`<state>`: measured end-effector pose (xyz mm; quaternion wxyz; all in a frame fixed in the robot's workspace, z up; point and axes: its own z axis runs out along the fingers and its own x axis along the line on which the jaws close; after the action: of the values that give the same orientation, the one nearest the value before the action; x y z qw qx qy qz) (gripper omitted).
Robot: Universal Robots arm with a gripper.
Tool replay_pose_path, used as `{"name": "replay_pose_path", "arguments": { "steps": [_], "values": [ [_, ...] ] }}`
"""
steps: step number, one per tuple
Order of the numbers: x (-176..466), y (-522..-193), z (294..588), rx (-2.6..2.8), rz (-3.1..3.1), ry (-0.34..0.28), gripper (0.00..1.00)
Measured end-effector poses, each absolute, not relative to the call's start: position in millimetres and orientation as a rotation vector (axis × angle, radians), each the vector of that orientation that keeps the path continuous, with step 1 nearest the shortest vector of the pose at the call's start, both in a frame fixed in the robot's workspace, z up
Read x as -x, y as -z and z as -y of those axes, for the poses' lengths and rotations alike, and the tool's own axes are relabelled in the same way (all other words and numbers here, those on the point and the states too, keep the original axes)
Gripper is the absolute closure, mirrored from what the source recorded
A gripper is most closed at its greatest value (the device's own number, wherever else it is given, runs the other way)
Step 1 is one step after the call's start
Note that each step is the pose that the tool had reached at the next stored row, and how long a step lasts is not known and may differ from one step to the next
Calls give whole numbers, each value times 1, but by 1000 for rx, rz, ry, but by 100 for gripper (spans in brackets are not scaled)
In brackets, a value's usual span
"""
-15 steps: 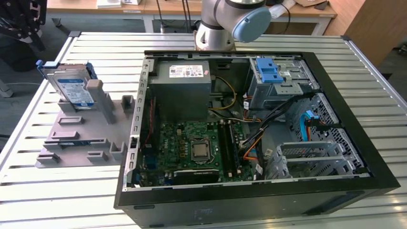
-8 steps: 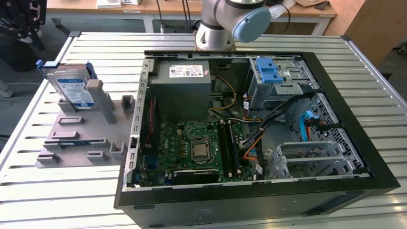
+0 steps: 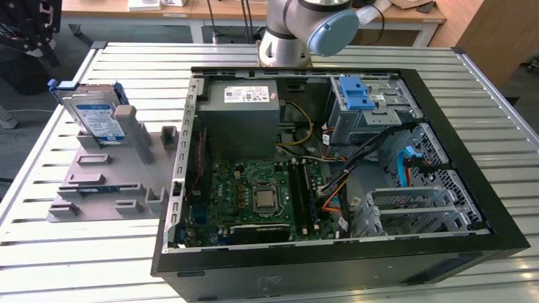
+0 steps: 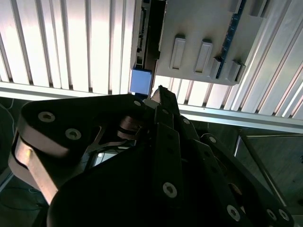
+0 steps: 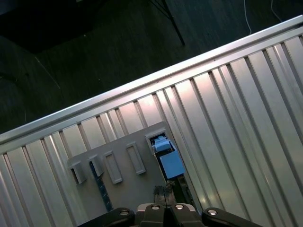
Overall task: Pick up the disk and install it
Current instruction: 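Pick up the disk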
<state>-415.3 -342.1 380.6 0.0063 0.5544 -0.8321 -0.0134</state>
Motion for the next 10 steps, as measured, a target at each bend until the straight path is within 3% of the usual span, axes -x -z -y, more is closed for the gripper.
{"name": "replay_pose_path", "arguments": {
  "steps": [10],
  "values": [
    [415, -381, 342, -1742, 2599, 42, 89]
  ]
}}
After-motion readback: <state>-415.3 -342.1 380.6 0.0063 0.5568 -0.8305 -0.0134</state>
